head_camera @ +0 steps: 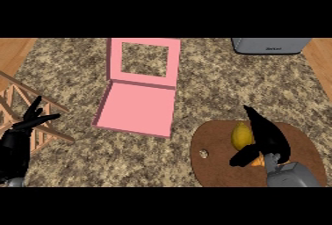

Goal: Pick the lemon from the cutting board and place it in the cardboard box

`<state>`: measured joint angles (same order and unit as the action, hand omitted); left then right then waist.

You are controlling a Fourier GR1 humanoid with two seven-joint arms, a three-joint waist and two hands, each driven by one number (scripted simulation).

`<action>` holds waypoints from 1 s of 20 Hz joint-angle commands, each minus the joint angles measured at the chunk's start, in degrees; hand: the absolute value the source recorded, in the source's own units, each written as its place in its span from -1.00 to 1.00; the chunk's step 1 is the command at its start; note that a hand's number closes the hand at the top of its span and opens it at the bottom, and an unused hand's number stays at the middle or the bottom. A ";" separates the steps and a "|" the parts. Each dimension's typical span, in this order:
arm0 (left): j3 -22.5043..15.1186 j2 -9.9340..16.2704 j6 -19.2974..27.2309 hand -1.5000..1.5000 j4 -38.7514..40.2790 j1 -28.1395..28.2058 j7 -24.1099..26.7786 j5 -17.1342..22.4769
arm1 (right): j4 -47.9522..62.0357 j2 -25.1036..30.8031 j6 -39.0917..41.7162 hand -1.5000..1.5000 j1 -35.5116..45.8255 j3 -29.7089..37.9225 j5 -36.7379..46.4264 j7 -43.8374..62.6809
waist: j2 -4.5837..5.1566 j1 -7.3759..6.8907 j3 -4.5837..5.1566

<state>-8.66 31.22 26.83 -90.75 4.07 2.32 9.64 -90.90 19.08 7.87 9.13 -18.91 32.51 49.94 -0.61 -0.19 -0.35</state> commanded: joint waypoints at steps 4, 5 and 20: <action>-4.79 0.23 -6.69 0.00 2.12 -2.68 -3.76 -0.08 | 6.38 -2.41 -1.30 -1.00 0.55 -0.73 1.53 -2.55 | 0.88 0.57 0.33; -5.58 -0.67 -5.74 0.00 3.28 -5.18 -5.81 -0.76 | 5.63 -1.44 0.22 -1.00 1.64 -0.31 1.19 -2.45 | 0.92 1.09 0.33; -6.64 -1.62 -6.08 0.00 -0.64 -1.54 -2.82 -1.58 | 12.48 2.87 -4.36 1.00 9.74 -5.06 11.98 -18.70 | 1.66 -0.74 0.23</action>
<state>-10.32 30.57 25.52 -93.19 7.38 2.83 7.99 -82.79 20.18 1.91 12.73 -21.63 43.17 39.70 -0.58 -0.58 -0.48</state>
